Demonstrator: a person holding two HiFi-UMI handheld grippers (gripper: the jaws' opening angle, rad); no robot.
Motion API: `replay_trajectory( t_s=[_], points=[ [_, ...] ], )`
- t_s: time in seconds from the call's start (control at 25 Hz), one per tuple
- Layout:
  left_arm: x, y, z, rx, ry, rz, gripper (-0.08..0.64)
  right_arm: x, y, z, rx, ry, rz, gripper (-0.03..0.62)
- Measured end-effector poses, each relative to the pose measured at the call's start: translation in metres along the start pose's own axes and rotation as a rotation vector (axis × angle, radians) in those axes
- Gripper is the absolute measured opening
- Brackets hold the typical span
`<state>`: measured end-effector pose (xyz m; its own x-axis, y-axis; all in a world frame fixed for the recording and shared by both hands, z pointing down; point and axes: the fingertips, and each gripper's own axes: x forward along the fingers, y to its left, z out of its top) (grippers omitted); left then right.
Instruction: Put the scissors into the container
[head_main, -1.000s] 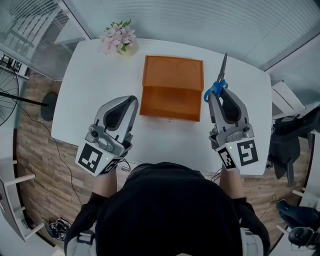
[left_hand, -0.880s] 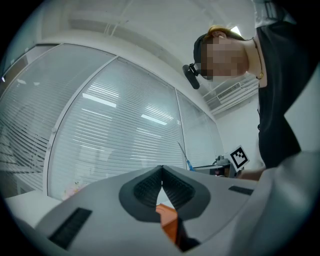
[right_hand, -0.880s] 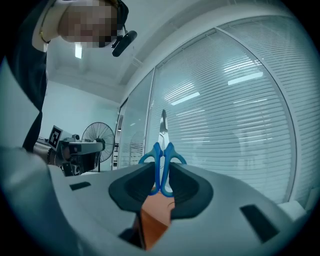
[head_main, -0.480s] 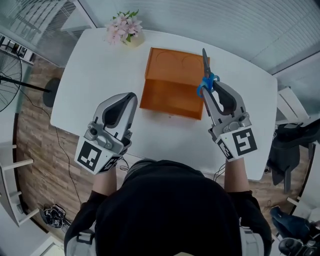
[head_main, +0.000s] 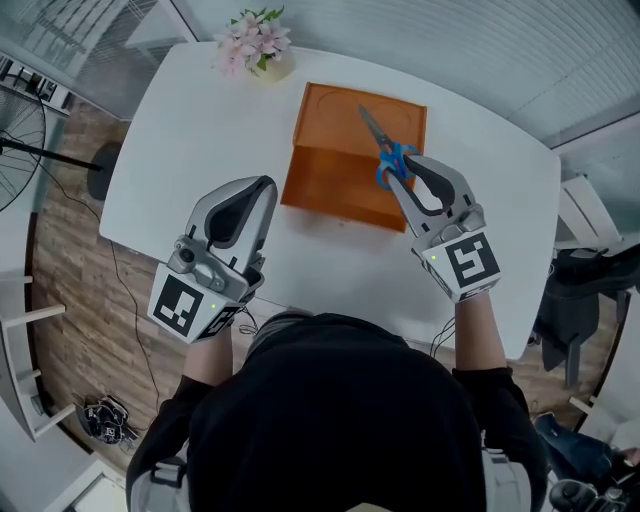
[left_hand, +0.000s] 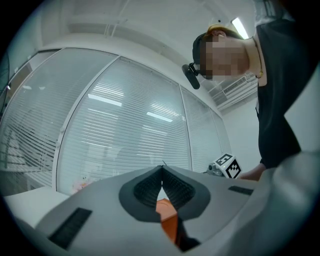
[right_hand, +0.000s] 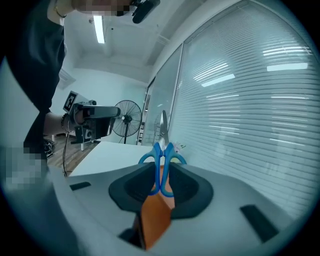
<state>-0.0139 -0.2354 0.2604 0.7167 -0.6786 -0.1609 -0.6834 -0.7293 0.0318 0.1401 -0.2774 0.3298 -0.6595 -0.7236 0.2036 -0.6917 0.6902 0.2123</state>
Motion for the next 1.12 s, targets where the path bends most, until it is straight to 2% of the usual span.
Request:
replay_trajectory(
  t_s=[0.4, 0.6, 1.12],
  points=[
    [-0.004, -0.001, -0.006, -0.017, 0.008, 0.001, 0.012, 0.023, 0.022, -0.042, -0.008, 0.119, 0.102, 0.094],
    [-0.008, 0.001, -0.011, -0.011, 0.025, 0.010, 0.012, 0.031, 0.032, -0.059, -0.043, 0.182, 0.150, 0.094],
    [-0.019, 0.007, -0.011, -0.011, 0.021, 0.034, 0.012, 0.040, 0.046, -0.092, -0.076, 0.309, 0.223, 0.094]
  ],
)
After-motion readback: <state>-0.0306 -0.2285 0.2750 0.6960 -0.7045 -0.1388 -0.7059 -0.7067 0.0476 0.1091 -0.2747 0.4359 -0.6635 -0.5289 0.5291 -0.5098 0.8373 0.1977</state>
